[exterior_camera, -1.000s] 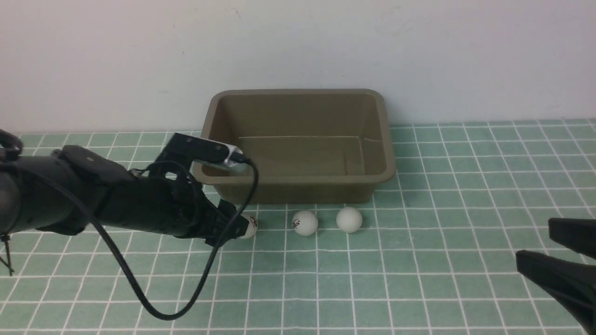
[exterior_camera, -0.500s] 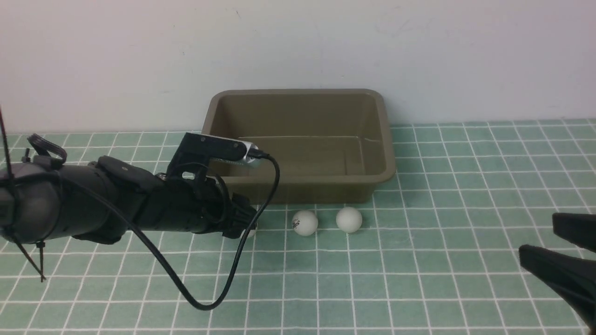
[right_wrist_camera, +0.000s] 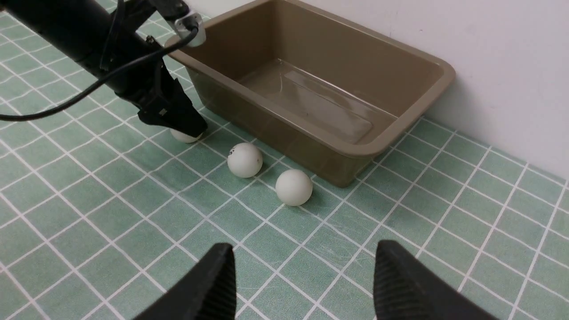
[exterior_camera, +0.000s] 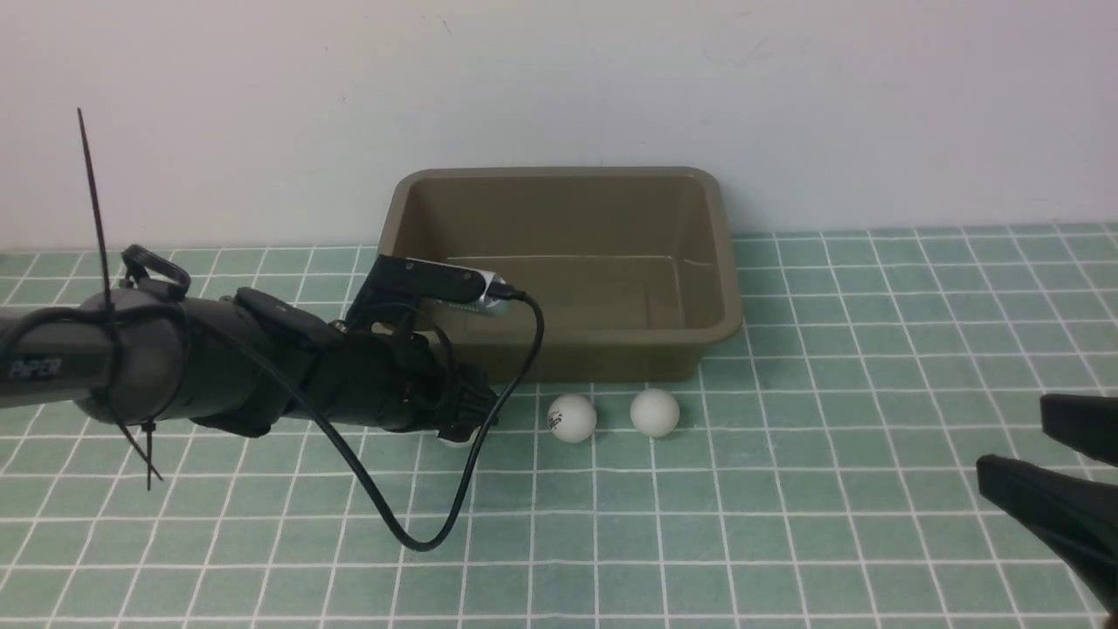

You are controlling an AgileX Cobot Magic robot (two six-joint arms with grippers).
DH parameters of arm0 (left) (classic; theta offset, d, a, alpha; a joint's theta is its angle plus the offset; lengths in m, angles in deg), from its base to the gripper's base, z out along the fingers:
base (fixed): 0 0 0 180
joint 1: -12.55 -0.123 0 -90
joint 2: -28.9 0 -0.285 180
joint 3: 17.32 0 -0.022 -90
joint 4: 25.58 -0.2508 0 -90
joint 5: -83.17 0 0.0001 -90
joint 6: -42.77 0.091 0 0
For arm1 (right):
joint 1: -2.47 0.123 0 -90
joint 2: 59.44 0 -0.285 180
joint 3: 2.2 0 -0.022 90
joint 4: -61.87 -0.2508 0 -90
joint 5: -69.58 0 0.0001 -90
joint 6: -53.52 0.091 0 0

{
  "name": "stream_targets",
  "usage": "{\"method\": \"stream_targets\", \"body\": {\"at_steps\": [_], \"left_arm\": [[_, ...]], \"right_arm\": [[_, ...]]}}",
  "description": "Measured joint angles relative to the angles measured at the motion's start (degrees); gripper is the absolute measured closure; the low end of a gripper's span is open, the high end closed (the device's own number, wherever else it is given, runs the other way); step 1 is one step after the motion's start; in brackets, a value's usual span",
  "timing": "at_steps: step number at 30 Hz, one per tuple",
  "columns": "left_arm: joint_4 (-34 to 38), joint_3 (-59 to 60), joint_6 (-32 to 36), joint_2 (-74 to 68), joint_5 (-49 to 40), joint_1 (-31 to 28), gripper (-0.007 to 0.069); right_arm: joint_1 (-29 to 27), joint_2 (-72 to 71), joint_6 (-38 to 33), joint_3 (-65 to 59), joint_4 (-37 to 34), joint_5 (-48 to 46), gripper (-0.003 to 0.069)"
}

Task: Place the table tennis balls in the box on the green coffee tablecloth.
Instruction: 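Reach for and grasp a ping pong ball on the table beside the basket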

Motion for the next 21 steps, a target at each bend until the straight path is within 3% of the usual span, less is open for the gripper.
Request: {"method": "stream_targets", "body": {"at_steps": [9, 12, 15, 21], "left_arm": [[0.00, 0.00, 0.66, -1.38, -1.28, 0.00, 0.0158], [0.00, 0.00, 0.71, -1.91, -1.39, 0.00, 0.0189], [0.00, -0.03, 0.71, -2.24, -1.39, 0.00, 0.0275], [-0.12, -0.03, 0.79, -1.84, -3.25, 0.00, 0.0272]], "right_arm": [[0.00, 0.00, 0.00, 0.00, -0.01, 0.67, 0.0270], [0.00, 0.00, 0.00, 0.00, -0.06, 1.30, 0.0270], [0.00, 0.00, 0.00, 0.00, -0.11, 1.35, 0.0270], [0.00, 0.00, 0.00, 0.00, -0.18, 1.35, 0.0270]]}}
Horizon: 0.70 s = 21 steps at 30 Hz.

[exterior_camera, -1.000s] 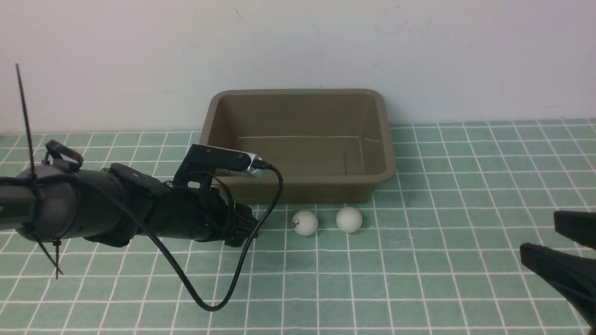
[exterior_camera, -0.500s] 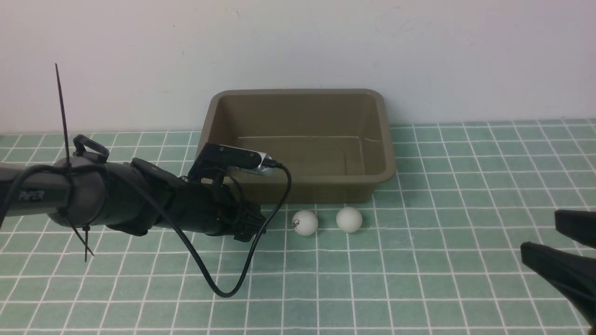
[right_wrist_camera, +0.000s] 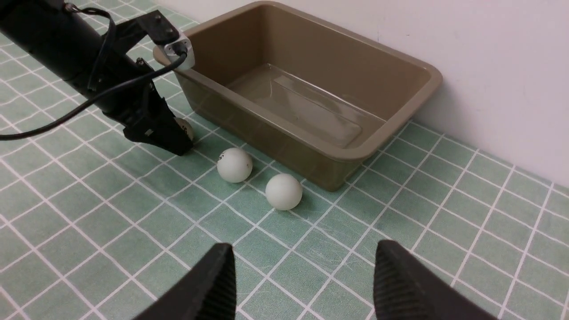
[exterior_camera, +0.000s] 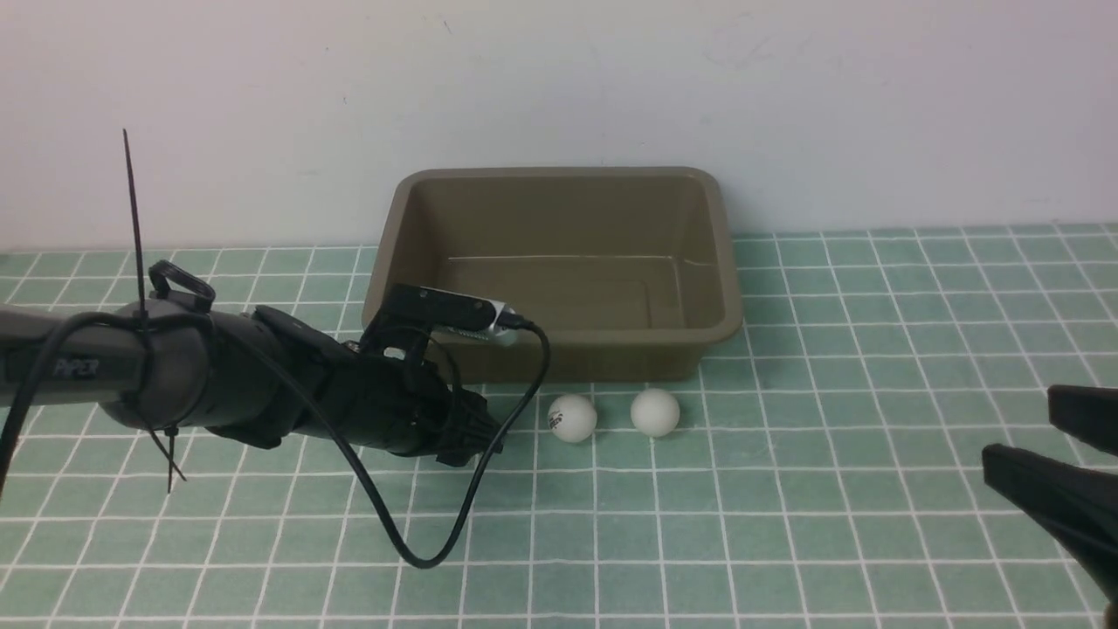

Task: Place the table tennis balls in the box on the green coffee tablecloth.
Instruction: 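Reach for and grasp a ping pong ball on the table beside the basket, then drop the ball into the bin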

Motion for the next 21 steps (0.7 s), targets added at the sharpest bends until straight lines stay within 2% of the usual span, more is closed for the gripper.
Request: {"method": "stream_targets", "body": {"at_steps": [6, 9, 14, 16, 17, 21], "left_arm": [[-0.32, 0.00, 0.17, 3.53, -8.14, 0.00, 0.0272], [-0.43, 0.00, 1.25, 8.04, -18.00, 0.06, 0.0272], [1.58, -0.41, 7.92, 11.60, -18.95, 0.06, 0.0272], [6.33, -1.92, 15.89, 11.96, -15.26, 0.06, 0.0272], [6.33, -2.07, 15.89, 11.96, -14.82, 0.06, 0.0272], [21.82, -6.54, 39.55, 10.21, -2.81, 0.06, 0.0272]], "right_arm": [[0.00, 0.00, 0.00, 0.00, -0.05, 0.00, 0.0270], [0.00, 0.00, 0.00, 0.00, -0.05, 0.00, 0.0270], [0.00, 0.00, 0.00, 0.00, -0.16, -0.10, 0.0270], [0.00, 0.00, 0.00, 0.00, -0.21, -0.30, 0.0270], [0.00, 0.00, 0.00, 0.00, -0.21, -0.30, 0.0270], [0.00, 0.00, 0.00, 0.00, -0.52, -0.51, 0.0270]]}}
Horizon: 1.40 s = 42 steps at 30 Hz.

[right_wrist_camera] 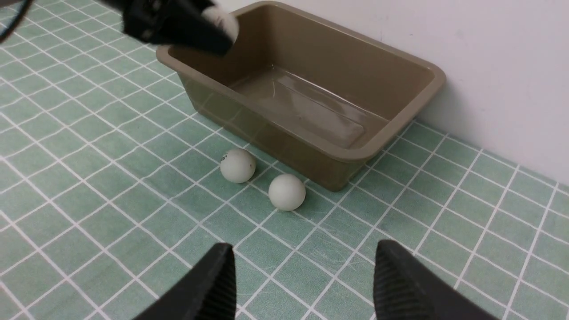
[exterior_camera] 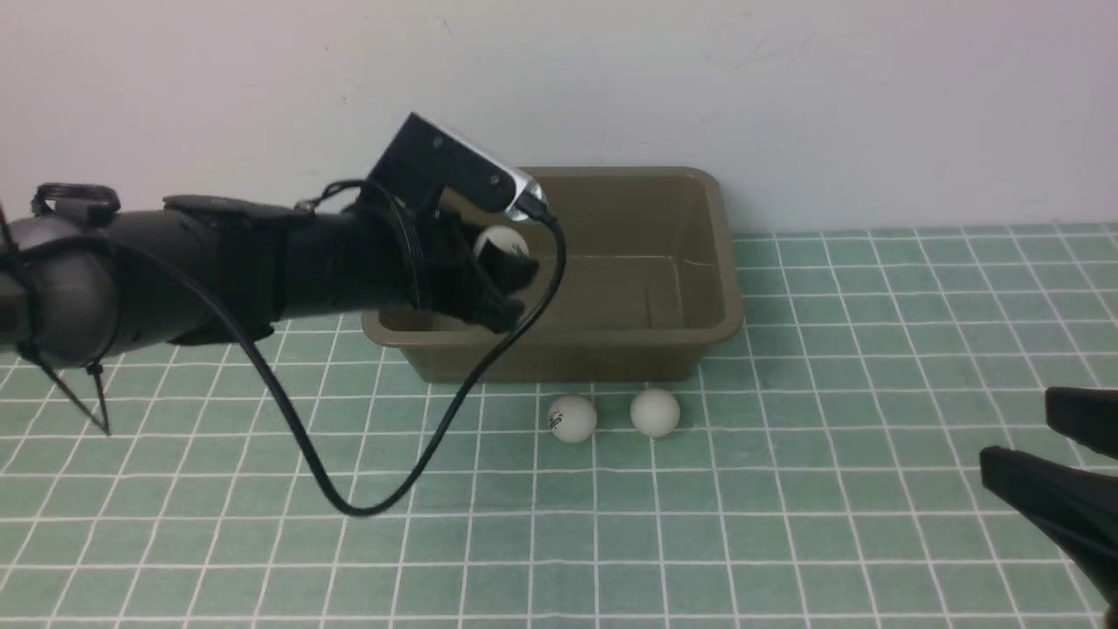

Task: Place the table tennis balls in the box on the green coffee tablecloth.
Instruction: 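Drop the ball into the bin, then reach for and grasp a ping pong ball on the table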

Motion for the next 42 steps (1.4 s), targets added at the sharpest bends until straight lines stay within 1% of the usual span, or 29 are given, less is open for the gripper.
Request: {"method": "stream_targets", "body": {"at_steps": [1, 2, 3, 4, 6, 7, 9, 10, 12, 13, 14, 16, 18, 21, 23, 25, 26, 30, 33, 36, 42], "left_arm": [[1.90, -1.13, 5.40, -0.83, 1.87, 0.00, 0.0272], [2.41, -1.56, 7.39, -1.22, 2.55, 0.00, 0.0272], [3.64, -2.81, 12.67, -2.68, 4.69, 0.00, 0.0272], [4.14, -3.52, 14.63, -3.76, 5.79, 0.00, 0.0272], [4.67, -4.45, 15.23, -5.66, 6.90, 0.00, 0.0272], [4.77, -4.84, 14.62, -6.31, 7.44, 0.00, 0.0272], [4.84, -5.60, 11.37, -6.70, 7.76, 0.00, 0.0245], [4.84, -5.70, 10.98, -6.70, 7.76, 0.00, 0.0240], [4.95, -6.38, 8.02, -6.49, 8.08, -0.05, 0.0190], [5.00, -6.66, 5.72, -5.90, 9.24, 0.00, 0.0147], [5.13, -6.66, 3.85, -4.94, 10.68, 0.01, 0.0120], [5.25, -5.97, 2.18, -2.85, 12.89, 0.30, 0.0100], [5.45, -4.17, 1.15, 1.18, 16.27, 1.15, 0.0102], [5.57, -1.74, 0.00, 5.82, 17.39, 2.46, 0.0111], [5.73, 0.91, -1.68, 9.89, 17.25, 4.46, 0.0132], [5.73, 3.17, -3.26, 12.74, 16.27, 5.86, 0.0151], [5.73, 6.63, -5.42, 16.21, 14.31, 8.42, 0.0183], [5.73, 11.53, -7.44, 19.57, 10.46, 12.50, 0.0229], [5.67, 15.36, -7.74, 20.43, 9.00, 16.09, 0.0262], [5.67, 18.02, -7.96, 18.70, 10.59, 18.26, 0.0272], [5.73, 18.40, -9.30, 9.17, 13.47, 18.59, 0.0272]], "right_arm": [[0.00, 0.00, 0.00, 0.00, -0.27, 0.00, 0.0270], [0.00, 0.00, 0.00, 0.00, -0.58, 0.00, 0.0270], [0.00, 0.00, 0.00, 0.00, -1.30, -0.09, 0.0270], [0.00, 0.00, 0.00, 0.00, -2.00, -0.12, 0.0270], [0.00, 0.00, 0.00, 0.00, -2.91, -0.42, 0.0270], [0.00, 0.00, 0.00, 0.00, -3.39, -0.57, 0.0270], [0.00, 0.00, 0.00, 0.00, -3.89, -0.83, 0.0270], [0.00, 0.00, 0.00, 0.00, -3.94, -0.83, 0.0270], [0.00, 0.00, -0.27, 0.00, -3.91, -0.83, 0.0270], [0.00, 0.00, -0.90, 0.00, -3.86, -0.83, 0.0270], [0.00, 0.00, -1.39, 0.00, -3.71, -0.83, 0.0270], [0.00, 0.00, -2.25, 0.00, -3.56, -0.83, 0.0270], [0.00, 0.00, -2.52, 0.00, -3.54, -0.83, 0.0270], [0.00, 0.00, -2.65, 0.00, -3.54, -0.77, 0.0270], [0.00, 0.00, -2.70, 0.00, -3.54, -0.77, 0.0270], [0.00, 0.00, -2.70, 0.00, -3.54, -0.48, 0.0270], [0.00, 0.00, -2.70, 0.00, -3.54, -0.18, 0.0270], [0.00, 0.00, -2.72, 0.00, -3.49, 0.08, 0.0270], [0.00, 0.00, -2.77, 0.00, -3.37, 0.08, 0.0270], [0.00, 0.00, -2.77, 0.00, -3.32, 0.08, 0.0270], [0.00, 0.00, -2.77, 0.00, -3.13, 0.08, 0.0270]]}}
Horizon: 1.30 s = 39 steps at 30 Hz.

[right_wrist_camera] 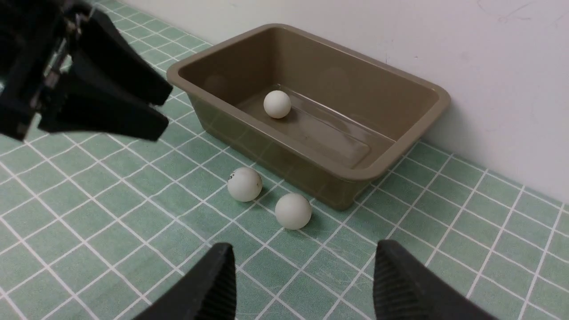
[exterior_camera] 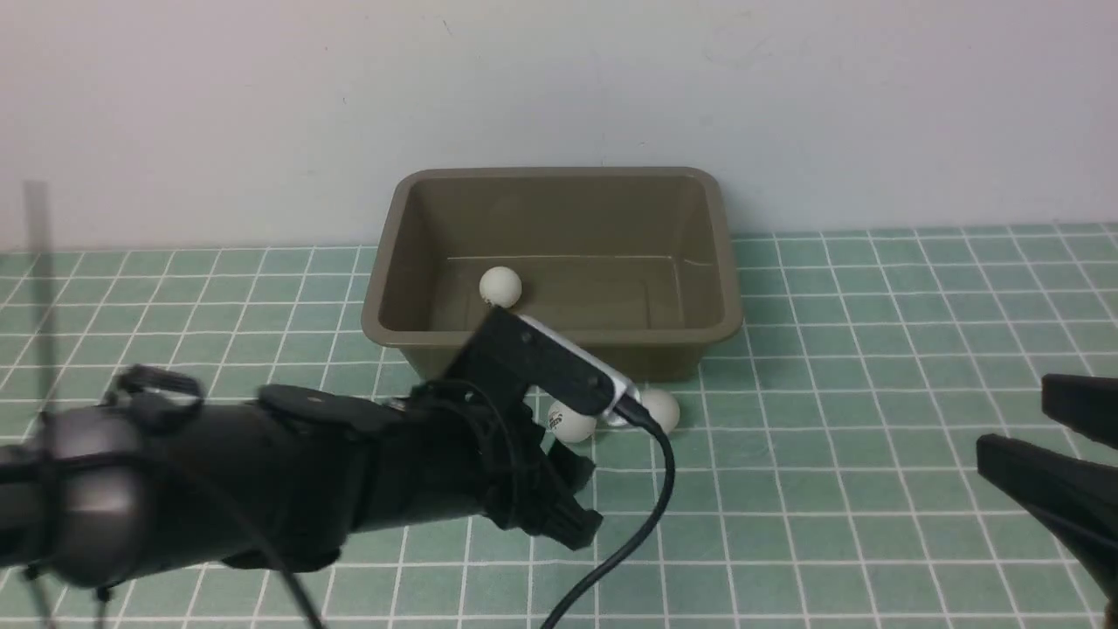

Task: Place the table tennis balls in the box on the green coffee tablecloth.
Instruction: 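Reach for and grasp a ping pong ball on the table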

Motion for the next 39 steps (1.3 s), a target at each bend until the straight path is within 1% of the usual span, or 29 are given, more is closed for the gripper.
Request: {"method": "stream_targets", "body": {"at_steps": [1, 3, 4, 5, 6, 9, 14, 24, 34, 36, 38, 39], "left_arm": [[0.00, -0.16, -0.02, -0.83, 0.00, 0.00, 0.0271], [0.00, -2.62, -1.62, -7.02, 0.00, 0.06, 0.0246], [0.00, -3.44, -2.36, -8.03, 0.00, 0.06, 0.0230], [0.00, -3.44, -2.36, -8.03, 0.00, 0.06, 0.0230], [0.00, -5.41, -3.56, -9.97, 0.00, 0.06, 0.0202], [0.00, -8.17, -5.28, -12.22, 0.18, 0.06, 0.0152], [0.06, -12.27, -7.23, -15.35, 2.80, 0.12, 0.0134], [0.18, -16.87, -6.88, -20.42, 5.65, -0.12, 0.0134], [0.42, -17.42, -6.22, -22.91, 7.35, -1.97, 0.0138], [0.42, -17.42, -5.51, -22.91, 7.35, -2.04, 0.0156], [0.44, -17.42, -4.42, -22.91, 7.40, -2.04, 0.0212], [0.50, -17.42, -4.26, -22.91, 7.47, -2.04, 0.0256]], "right_arm": [[0.00, 0.00, 0.00, 0.00, 0.00, 0.00, 0.0270], [0.00, 0.00, 0.00, 0.00, 0.05, -0.05, 0.0270], [0.00, 0.00, 0.00, 0.00, 0.05, -0.05, 0.0270], [0.00, 0.00, 0.00, 0.00, 0.05, -0.05, 0.0270], [0.00, 0.00, 0.00, 0.00, 0.05, -0.05, 0.0270], [0.00, 0.00, 0.00, 0.00, 0.05, -0.09, 0.0270], [0.00, 0.00, 0.00, 0.00, 0.05, -0.91, 0.0270], [0.00, 0.00, 0.00, 0.00, 0.05, -1.59, 0.0270], [0.00, 0.00, 0.00, 0.00, 0.24, -2.43, 0.0270], [0.00, 0.00, 0.00, 0.00, 0.24, -2.48, 0.0270], [0.00, 0.00, 0.00, 0.00, 0.24, -2.48, 0.0270], [0.00, 0.00, 0.00, 0.00, 0.24, -2.48, 0.0270]]}}
